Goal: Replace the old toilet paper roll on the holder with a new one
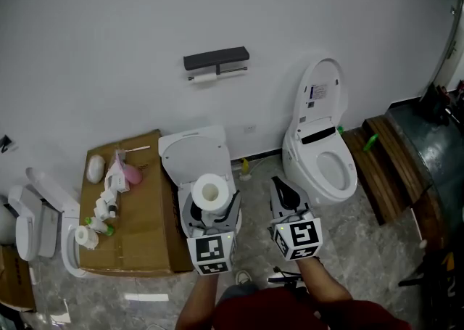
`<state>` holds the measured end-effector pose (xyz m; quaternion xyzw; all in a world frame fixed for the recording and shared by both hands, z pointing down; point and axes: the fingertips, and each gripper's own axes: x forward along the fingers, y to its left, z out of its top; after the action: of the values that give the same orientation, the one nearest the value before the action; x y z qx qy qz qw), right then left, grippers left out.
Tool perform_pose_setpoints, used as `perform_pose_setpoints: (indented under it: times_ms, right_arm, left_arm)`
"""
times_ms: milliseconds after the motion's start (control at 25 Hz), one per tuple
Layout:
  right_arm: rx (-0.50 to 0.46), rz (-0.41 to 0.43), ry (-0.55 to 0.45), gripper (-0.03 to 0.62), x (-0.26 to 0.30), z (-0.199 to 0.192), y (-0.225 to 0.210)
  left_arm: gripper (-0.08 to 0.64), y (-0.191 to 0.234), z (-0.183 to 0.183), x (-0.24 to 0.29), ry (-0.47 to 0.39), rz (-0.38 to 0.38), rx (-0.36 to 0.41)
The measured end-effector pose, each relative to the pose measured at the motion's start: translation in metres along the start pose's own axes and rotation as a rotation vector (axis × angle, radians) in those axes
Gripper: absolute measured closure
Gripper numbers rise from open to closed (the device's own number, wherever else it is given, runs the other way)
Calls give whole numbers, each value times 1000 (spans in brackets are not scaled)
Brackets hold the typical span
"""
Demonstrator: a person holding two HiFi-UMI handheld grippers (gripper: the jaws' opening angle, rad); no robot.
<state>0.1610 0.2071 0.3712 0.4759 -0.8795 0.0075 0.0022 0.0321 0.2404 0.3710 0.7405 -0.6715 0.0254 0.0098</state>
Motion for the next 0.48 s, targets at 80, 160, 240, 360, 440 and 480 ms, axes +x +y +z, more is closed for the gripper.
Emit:
perform_pose_setpoints:
  times_ms: [80, 160, 240, 360, 440, 480]
  right_arm:
    - [-5, 3, 3, 569, 14, 1, 6]
    - [-17, -1, 2, 569, 23, 2, 12]
    - [-32, -6, -3, 569, 31, 4, 16]
    - [-40, 0, -9, 569, 45, 5, 19]
    - [-33, 3, -10, 569, 53, 4, 17]
    - [-30, 4, -11, 569, 58, 3, 15]
  left_arm:
    - [126, 13, -1, 7, 1, 2, -19]
    - [126, 23, -3, 11, -4, -4, -31]
    - [126, 29, -3, 15, -19, -11, -29]
    - [126, 37, -4, 22, -23, -11, -24]
    - [126, 40, -6, 30, -18, -10, -26]
    - [126, 41, -7, 34, -17, -9, -28]
